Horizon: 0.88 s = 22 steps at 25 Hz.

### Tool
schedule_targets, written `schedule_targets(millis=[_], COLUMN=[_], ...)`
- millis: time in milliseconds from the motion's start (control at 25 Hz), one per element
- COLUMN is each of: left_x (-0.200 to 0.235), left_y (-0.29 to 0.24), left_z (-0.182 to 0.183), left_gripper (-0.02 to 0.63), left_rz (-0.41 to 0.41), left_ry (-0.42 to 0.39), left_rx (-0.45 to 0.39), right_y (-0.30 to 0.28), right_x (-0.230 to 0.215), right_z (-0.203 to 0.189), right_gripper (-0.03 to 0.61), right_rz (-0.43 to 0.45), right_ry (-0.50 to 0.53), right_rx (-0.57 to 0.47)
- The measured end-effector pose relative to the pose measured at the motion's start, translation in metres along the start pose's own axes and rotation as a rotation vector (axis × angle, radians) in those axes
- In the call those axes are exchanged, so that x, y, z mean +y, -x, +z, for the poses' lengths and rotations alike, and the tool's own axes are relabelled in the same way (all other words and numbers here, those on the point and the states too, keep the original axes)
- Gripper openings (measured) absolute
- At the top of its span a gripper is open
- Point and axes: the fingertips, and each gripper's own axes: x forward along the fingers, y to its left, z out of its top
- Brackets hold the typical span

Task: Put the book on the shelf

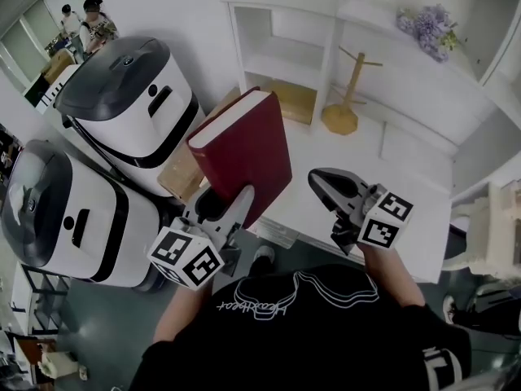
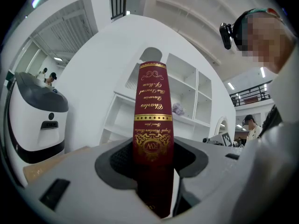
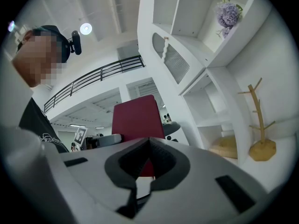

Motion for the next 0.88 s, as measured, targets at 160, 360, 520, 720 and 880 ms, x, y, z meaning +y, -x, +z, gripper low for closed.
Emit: schedule_targets(millis=[160, 360, 520, 720, 880], left_x=[0.025, 0.055, 0.075, 0.100, 0.116], left_y=[-0.022, -0.047, -0.068, -0.093, -0.112], left_z=[0.017, 0.033, 0.042, 0.049, 0.054], left_gripper=[0.207, 0.207, 0.207, 0.207, 0.207], left_rz=[-0.028, -0.070, -0.097, -0.117, -0.131], left_ry=[-0.011, -0.007, -0.013, -0.030, -0.061], left_rx=[0.003, -0.003, 0.004, 0.015, 0.020], right_y=[-0.022, -0.044, -0.058, -0.072, -0.080], right_x=[-0.016, -0.033, -0.048, -0.065, -0.077], right_z=[0.015, 0.029, 0.038, 0.045, 0.048], right_gripper=[0.006, 0.006, 0.006, 0.006, 0.006], right_rz=[-0.035, -0.085, -0.126, -0.172, -0.210], right_ry=[0.008, 0.027, 0.037, 0.048, 0.053], right_rx=[-0.010, -0.027, -0.041, -0.053, -0.066])
